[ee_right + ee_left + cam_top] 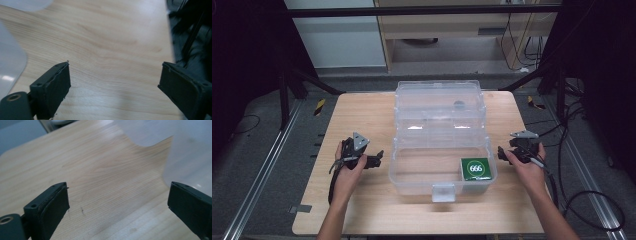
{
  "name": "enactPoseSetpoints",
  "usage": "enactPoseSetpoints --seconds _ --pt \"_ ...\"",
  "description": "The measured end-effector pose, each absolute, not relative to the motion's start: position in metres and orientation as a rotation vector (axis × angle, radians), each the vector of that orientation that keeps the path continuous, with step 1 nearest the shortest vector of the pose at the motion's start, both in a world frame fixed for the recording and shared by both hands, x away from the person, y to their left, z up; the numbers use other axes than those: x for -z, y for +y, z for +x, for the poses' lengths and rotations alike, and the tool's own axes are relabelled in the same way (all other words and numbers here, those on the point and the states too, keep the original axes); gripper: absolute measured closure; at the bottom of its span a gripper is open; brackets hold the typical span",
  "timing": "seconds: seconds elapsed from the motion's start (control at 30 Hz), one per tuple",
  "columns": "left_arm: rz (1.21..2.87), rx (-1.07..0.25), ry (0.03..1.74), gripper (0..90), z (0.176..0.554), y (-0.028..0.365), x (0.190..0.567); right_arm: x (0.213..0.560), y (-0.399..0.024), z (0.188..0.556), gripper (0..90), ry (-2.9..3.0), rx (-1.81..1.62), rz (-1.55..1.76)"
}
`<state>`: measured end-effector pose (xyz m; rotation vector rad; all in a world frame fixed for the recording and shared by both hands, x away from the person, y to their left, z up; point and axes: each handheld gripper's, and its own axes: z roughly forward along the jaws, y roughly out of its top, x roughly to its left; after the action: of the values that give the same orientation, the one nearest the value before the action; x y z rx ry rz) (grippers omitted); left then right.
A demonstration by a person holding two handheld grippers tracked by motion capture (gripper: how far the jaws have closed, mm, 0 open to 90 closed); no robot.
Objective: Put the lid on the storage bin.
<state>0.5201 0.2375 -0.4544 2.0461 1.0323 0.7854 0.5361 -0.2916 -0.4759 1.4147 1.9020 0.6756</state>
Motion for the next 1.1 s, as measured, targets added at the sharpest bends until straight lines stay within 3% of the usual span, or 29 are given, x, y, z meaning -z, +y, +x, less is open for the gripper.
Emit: enactPoseSetpoints --seconds 0.23,0.57,0.77,0.93,1.1 --pt "2.091 -0.602 0.911 3.0 0.51 0.241 0.405 0.412 -0.279 0.523 21.0 2.042 -0.572 1.174" --pt "2.216 -0.537 0.766 5.3 0.476 0.216 0.366 0.344 -0.267 0.51 39.2 2.216 -0.621 0.921" --pt "2.226 -0.56 0.697 5.7 0.455 0.202 0.344 0.321 -0.259 0.507 48.6 2.292 -0.642 0.853" --pt "2.319 -0.56 0.62 12.1 0.444 0.185 0.339 0.301 -0.241 0.517 59.7 2.318 -0.671 0.726" --pt "2.35 -0.461 0.549 19.7 0.448 0.172 0.346 0.293 -0.225 0.538 69.3 2.391 -0.702 0.627"
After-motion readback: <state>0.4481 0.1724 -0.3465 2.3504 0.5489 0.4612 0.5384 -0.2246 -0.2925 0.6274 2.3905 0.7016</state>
